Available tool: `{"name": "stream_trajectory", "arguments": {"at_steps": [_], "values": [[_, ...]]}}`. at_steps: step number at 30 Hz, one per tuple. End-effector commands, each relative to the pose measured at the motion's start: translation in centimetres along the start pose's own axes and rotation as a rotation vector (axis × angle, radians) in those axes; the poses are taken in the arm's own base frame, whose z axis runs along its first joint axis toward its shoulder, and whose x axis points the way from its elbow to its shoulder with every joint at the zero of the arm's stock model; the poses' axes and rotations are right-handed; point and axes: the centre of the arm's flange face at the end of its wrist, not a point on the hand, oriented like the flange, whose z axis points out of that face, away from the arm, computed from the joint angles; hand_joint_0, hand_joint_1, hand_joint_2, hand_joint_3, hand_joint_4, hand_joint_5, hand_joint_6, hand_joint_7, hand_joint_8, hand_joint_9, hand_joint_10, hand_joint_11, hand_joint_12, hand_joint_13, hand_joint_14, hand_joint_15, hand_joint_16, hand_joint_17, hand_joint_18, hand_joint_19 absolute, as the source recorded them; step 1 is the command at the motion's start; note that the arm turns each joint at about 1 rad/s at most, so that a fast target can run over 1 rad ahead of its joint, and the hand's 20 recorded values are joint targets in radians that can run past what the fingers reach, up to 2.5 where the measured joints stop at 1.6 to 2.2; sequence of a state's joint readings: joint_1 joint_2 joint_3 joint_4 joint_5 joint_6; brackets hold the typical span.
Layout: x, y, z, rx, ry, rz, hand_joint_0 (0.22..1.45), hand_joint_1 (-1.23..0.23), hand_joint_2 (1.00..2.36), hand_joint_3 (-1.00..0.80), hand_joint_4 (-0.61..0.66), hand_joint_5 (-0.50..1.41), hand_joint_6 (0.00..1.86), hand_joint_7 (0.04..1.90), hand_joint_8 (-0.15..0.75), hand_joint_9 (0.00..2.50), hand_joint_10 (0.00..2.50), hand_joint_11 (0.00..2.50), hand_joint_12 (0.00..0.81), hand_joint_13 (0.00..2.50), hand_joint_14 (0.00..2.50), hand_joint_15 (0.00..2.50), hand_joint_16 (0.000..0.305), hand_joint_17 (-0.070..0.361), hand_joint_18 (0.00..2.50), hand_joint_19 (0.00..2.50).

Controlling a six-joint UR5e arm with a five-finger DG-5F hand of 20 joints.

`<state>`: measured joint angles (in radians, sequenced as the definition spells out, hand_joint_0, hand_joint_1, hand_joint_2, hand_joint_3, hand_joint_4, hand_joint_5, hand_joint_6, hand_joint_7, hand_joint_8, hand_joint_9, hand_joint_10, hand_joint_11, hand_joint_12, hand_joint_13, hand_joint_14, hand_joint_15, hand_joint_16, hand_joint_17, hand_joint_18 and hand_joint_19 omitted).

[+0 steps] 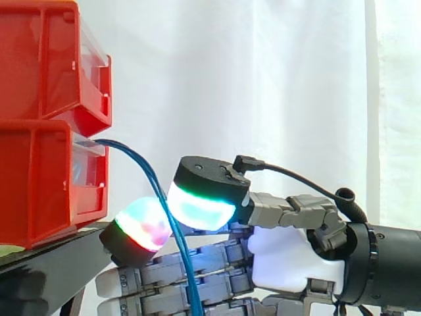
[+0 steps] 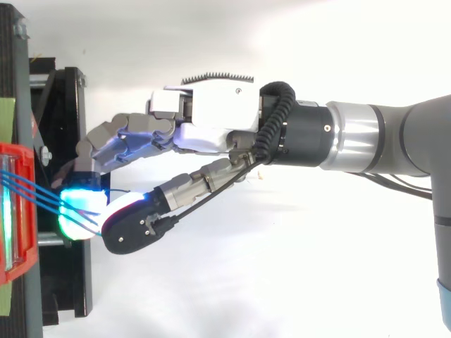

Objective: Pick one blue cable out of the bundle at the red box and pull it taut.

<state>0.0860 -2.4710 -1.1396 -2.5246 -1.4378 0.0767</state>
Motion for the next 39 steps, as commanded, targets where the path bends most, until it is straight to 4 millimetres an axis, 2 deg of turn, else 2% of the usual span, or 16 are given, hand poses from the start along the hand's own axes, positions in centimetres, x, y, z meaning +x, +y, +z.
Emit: {"name": "stream_trajectory", "arguments": {"at_steps": [1,4,10,16,39], "values": [[0.1,0.4,0.3,-0.007,0.005,0.001,0.67,-0.79,1.02,-0.17,0.18,-0.19,0.83,0.82,0.284,0.46,0.01,0.21,0.333,0.38,0.01,0.16,0.050,0.113,0.34,0.22],[0.3,1.1,0.5,-0.010,0.020,0.001,0.67,-0.79,1.02,-0.18,0.19,-0.19,0.83,0.82,0.284,0.46,0.01,0.22,0.333,0.38,0.01,0.16,0.050,0.113,0.34,0.23],[0.4,2.4,0.2,0.018,0.030,-0.002,0.58,-0.76,1.01,-0.36,0.20,-0.18,0.76,0.87,0.293,0.48,0.01,0.22,0.333,0.38,0.01,0.17,0.051,0.114,0.33,0.26],[0.5,2.2,0.2,0.024,0.025,-0.004,0.58,-0.76,1.01,-0.40,0.19,-0.16,0.73,0.94,0.298,0.50,0.01,0.22,0.334,0.38,0.01,0.17,0.051,0.114,0.33,0.26],[0.5,2.3,0.2,0.023,0.031,-0.001,0.55,-0.79,1.00,-0.50,0.20,-0.15,0.79,0.96,0.327,0.62,0.01,0.30,0.344,0.47,0.01,0.20,0.052,0.117,0.41,0.30]]}}
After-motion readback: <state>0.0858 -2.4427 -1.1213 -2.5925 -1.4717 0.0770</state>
